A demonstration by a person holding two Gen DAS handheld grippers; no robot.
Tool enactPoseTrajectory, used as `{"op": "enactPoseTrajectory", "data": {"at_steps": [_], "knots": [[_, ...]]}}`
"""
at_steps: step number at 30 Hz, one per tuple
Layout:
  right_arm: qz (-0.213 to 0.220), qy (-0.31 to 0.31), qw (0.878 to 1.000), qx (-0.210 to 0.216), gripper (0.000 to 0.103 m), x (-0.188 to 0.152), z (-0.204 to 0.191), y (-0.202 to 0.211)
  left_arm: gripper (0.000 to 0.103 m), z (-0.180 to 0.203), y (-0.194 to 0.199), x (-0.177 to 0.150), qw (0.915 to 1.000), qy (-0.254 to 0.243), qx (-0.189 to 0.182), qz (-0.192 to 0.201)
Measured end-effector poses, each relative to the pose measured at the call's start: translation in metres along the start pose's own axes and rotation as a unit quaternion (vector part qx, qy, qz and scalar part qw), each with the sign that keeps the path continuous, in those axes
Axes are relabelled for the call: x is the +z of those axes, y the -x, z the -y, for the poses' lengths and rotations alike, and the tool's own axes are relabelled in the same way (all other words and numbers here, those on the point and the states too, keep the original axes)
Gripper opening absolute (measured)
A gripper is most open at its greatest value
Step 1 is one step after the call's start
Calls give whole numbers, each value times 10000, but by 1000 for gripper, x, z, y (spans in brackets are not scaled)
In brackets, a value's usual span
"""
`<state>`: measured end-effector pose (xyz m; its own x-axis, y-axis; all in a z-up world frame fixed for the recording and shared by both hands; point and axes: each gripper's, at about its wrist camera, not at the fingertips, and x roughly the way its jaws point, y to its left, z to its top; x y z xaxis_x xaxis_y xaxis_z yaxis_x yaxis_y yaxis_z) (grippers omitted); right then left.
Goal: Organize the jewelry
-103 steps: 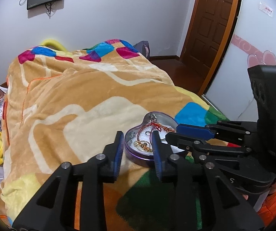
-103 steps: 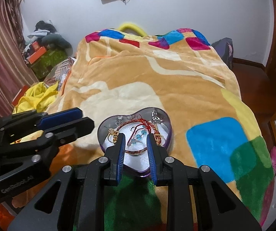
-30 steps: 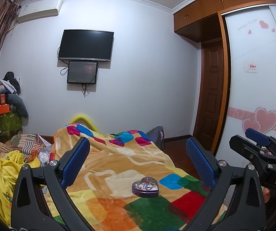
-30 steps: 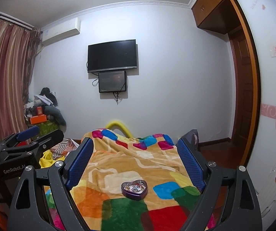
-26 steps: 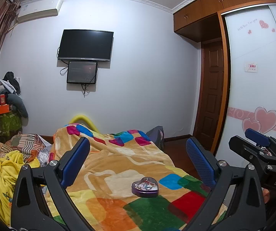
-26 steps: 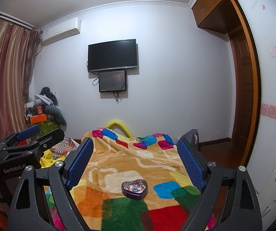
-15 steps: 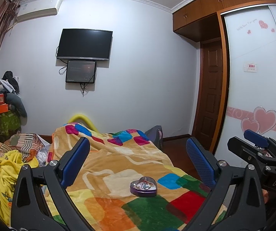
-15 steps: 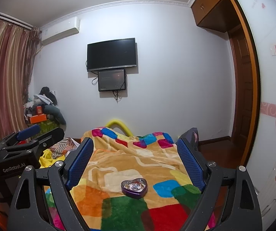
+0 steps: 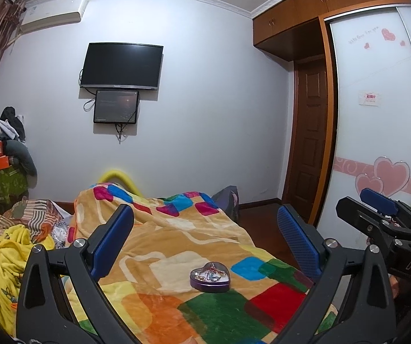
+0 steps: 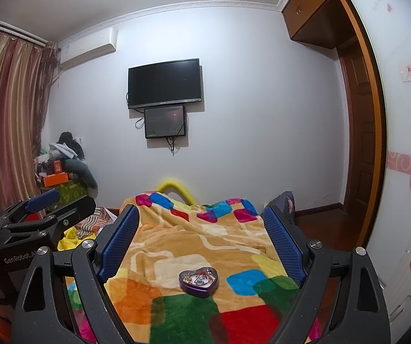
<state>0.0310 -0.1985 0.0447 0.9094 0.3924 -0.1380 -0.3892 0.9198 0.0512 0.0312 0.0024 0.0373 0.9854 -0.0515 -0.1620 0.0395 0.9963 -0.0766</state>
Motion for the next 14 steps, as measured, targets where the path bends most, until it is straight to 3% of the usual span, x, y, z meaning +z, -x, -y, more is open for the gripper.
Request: {"op": "enactPoseTrajectory", "data": {"at_steps": [14], "knots": [[-41,-152,9999,-36,87,0,6,-3,101,-1,-4,-2,10000,42,2,-71]]}}
